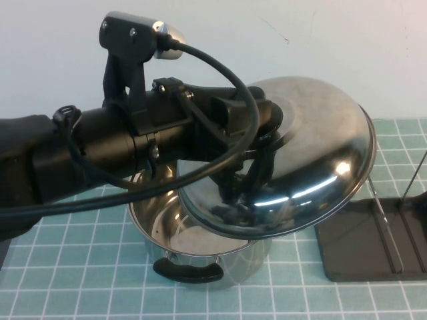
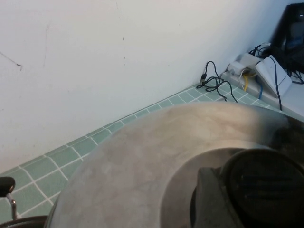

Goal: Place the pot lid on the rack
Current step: Hand over the pot lid, then place the pot lid on the pot rack

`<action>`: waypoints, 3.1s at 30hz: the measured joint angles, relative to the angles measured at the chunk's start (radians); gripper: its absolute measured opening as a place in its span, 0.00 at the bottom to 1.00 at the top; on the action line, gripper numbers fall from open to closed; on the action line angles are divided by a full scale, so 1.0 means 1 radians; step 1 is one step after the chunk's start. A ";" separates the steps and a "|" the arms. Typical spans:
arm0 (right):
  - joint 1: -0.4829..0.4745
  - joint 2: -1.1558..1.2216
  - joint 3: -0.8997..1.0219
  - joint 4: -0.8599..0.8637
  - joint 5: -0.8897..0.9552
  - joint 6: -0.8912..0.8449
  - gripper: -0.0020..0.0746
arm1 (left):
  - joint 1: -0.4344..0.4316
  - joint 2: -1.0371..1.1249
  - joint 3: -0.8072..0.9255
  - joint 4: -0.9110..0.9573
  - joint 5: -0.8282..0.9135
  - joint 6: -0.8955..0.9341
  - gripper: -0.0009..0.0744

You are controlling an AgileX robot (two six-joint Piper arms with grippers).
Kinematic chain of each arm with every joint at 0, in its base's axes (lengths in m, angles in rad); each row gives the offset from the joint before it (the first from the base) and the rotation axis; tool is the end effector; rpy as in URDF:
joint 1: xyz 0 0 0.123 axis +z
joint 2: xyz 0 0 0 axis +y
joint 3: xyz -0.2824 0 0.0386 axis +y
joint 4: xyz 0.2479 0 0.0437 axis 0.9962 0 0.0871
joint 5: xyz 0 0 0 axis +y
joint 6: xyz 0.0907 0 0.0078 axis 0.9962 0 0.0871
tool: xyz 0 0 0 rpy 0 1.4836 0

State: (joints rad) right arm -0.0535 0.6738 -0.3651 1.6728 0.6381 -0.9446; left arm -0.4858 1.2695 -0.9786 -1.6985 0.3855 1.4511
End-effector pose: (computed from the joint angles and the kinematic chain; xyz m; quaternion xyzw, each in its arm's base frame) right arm 0.1280 0.0473 0.2850 0.0947 0.7414 0.4345 0.5026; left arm 0.2375 -0.1639 0.3621 0.2078 0.7260 -0.3665 0.5435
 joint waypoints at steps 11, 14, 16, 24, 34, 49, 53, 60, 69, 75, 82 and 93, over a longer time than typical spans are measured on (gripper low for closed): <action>0.000 0.405 -0.239 0.011 0.325 0.013 0.60 | 0.000 0.002 0.000 0.000 0.006 -0.017 0.46; 0.000 0.456 -0.266 0.011 0.346 0.015 0.60 | 0.000 0.002 0.000 0.000 0.010 -0.024 0.46; 0.000 0.482 -0.270 0.011 0.355 0.019 0.60 | 0.000 0.002 0.000 0.000 0.010 -0.024 0.46; 0.002 0.511 -0.270 0.011 0.359 0.044 0.60 | 0.000 0.002 0.000 0.000 0.010 -0.024 0.46; 0.106 0.511 -0.274 0.011 0.283 0.064 0.60 | 0.000 0.035 0.000 0.007 0.056 -0.016 0.46; 0.119 0.517 -0.362 0.026 0.299 -0.023 0.20 | 0.000 0.122 0.000 0.014 0.181 0.048 0.46; 0.121 0.517 -0.364 0.028 0.306 -0.044 0.20 | 0.000 0.121 0.000 0.014 0.183 0.102 0.46; 0.123 0.511 -0.400 -0.003 0.263 -0.160 0.12 | 0.000 0.116 0.000 0.008 0.135 0.137 0.77; 0.123 0.359 -0.529 -0.268 0.152 -0.204 0.12 | 0.000 -0.033 0.000 0.018 -0.112 0.157 0.57; 0.123 0.290 -0.532 -0.565 0.119 -0.069 0.12 | 0.000 -0.176 0.038 0.070 -0.285 0.164 0.08; 0.123 0.386 -0.471 -0.595 0.055 -0.086 0.12 | 0.000 -0.208 0.110 0.070 -0.308 0.166 0.02; 0.123 0.539 -0.469 -0.528 0.001 -0.212 0.12 | 0.000 -0.208 0.142 0.070 -0.324 0.167 0.01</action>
State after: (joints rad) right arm 0.0696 1.2131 -0.8343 1.1450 0.6393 -1.1570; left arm -0.4858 1.0616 -0.8362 -1.6288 0.0614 1.6183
